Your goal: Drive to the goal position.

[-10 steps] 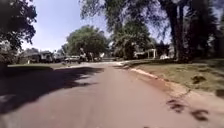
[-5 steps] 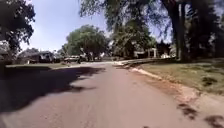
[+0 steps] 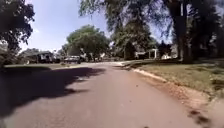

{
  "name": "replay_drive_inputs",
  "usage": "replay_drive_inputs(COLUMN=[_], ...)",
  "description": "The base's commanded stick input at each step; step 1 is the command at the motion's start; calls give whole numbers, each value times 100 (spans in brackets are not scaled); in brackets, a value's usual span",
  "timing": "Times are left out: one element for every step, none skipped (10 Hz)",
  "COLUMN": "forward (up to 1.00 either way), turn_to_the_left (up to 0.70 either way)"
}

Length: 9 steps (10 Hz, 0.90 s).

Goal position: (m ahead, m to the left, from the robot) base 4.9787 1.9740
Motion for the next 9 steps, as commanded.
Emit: replay_drive_inputs(forward=[50,50,50,50,50,50,50,50,50], turn_to_the_left=[0,0,0,0,0,0,0,0,0])
